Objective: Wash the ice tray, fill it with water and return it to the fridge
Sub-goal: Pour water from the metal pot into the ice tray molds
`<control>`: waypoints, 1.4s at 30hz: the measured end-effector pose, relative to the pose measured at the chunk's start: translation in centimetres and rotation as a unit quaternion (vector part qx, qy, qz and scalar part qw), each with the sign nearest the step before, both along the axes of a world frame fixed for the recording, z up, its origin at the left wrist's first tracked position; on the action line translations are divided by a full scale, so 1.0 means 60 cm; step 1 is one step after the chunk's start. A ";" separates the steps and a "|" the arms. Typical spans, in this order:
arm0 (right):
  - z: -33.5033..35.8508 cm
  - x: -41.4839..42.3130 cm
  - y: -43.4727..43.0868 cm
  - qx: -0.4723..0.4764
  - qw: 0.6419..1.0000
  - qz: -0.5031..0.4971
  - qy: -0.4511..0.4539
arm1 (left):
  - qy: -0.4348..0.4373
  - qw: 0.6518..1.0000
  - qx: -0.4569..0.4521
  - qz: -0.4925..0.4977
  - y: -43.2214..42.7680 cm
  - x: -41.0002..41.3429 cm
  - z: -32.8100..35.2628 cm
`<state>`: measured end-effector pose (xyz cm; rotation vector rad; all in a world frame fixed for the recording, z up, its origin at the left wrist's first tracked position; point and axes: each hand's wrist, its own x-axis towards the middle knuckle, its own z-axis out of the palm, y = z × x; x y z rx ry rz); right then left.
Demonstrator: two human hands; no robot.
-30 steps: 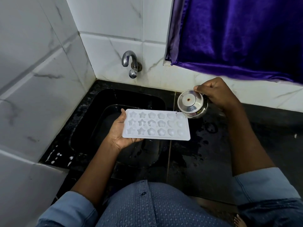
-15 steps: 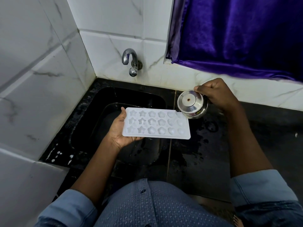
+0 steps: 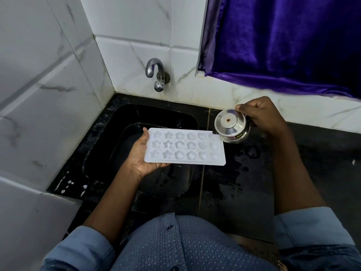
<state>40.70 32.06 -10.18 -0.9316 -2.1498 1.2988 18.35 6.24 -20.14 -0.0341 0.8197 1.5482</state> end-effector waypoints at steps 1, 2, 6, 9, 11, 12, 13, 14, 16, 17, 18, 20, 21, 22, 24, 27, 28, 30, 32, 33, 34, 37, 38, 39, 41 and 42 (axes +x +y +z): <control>0.000 0.003 0.000 0.001 1.000 0.000 -0.001 | -0.001 1.000 0.000 0.001 0.000 0.001 0.001; 0.000 0.006 0.001 0.001 1.000 -0.001 0.000 | -0.002 1.000 0.000 0.002 -0.001 0.001 0.001; -0.001 0.017 0.005 0.008 1.000 -0.003 0.006 | -0.005 1.000 0.003 -0.002 -0.002 -0.001 0.000; -0.004 0.022 0.008 0.013 1.000 -0.003 0.005 | -0.001 1.000 -0.001 0.002 -0.001 -0.002 -0.002; -0.005 0.023 0.008 0.015 1.000 -0.002 0.006 | 0.007 1.000 -0.004 0.002 0.000 -0.001 -0.001; -0.005 0.023 0.009 0.015 1.000 -0.001 0.004 | 0.008 1.000 -0.007 0.002 0.000 0.000 -0.001; -0.006 0.024 0.010 0.015 1.000 -0.001 0.004 | 0.006 1.000 -0.008 0.002 0.000 0.001 -0.001; -0.006 0.024 0.009 0.016 1.000 -0.001 0.004 | 0.002 1.000 -0.008 0.003 -0.001 0.001 0.000; -0.006 0.026 0.008 0.018 1.000 0.000 0.003 | -0.001 1.000 -0.009 0.005 -0.001 0.001 0.000; -0.006 0.026 0.008 0.021 1.000 0.001 0.002 | 0.000 1.000 -0.009 0.005 -0.001 0.000 0.000; -0.005 0.027 0.008 0.023 1.000 0.001 0.002 | 0.003 1.000 -0.009 0.004 -0.001 0.000 0.001; -0.004 0.027 0.008 0.028 1.000 0.001 0.000 | 0.001 1.000 -0.006 0.003 0.000 0.001 0.002; -0.003 0.027 0.009 0.030 1.000 0.002 -0.001 | -0.002 1.000 -0.004 0.002 0.000 0.002 0.003; -0.003 0.027 0.009 0.030 1.000 0.002 -0.002 | -0.004 1.000 -0.002 0.002 -0.001 0.003 0.004; -0.003 0.029 0.010 0.030 1.000 0.003 -0.003 | -0.007 1.000 0.002 0.000 -0.001 0.003 0.003; -0.004 0.030 0.010 0.030 1.000 0.003 -0.002 | -0.014 1.000 0.005 -0.001 -0.002 0.001 0.002; -0.004 0.030 0.010 0.030 1.000 0.005 -0.001 | -0.011 1.000 0.005 0.000 -0.003 0.000 0.002; -0.004 0.030 0.010 0.031 0.999 0.008 -0.003 | -0.001 1.000 0.001 0.002 -0.003 0.001 0.004; -0.003 0.030 0.009 0.030 1.000 0.006 -0.007 | 0.004 1.000 -0.002 0.004 -0.004 0.000 0.006; -0.002 0.030 0.008 0.029 1.000 0.003 -0.009 | 0.004 1.000 -0.003 0.005 -0.003 -0.001 0.005; -0.001 0.029 0.008 0.029 1.000 0.000 -0.010 | 0.004 1.000 -0.004 0.005 -0.003 -0.001 0.005; 0.000 0.030 0.007 0.028 1.000 0.000 -0.009 | 0.007 1.000 -0.005 0.005 -0.002 -0.003 0.003; 0.000 0.029 0.007 0.026 1.000 0.001 -0.008 | 0.007 1.000 -0.006 0.004 -0.002 -0.003 0.003; 0.000 0.030 0.007 0.024 1.000 0.001 -0.007 | 0.008 1.000 -0.007 0.005 -0.002 -0.003 0.003; 0.000 0.030 0.007 0.019 1.000 -0.003 -0.007 | 0.005 1.000 -0.008 0.007 -0.001 -0.003 0.004; 0.001 0.030 0.007 0.019 1.000 -0.005 -0.009 | 0.003 1.000 -0.008 0.007 -0.001 -0.002 0.005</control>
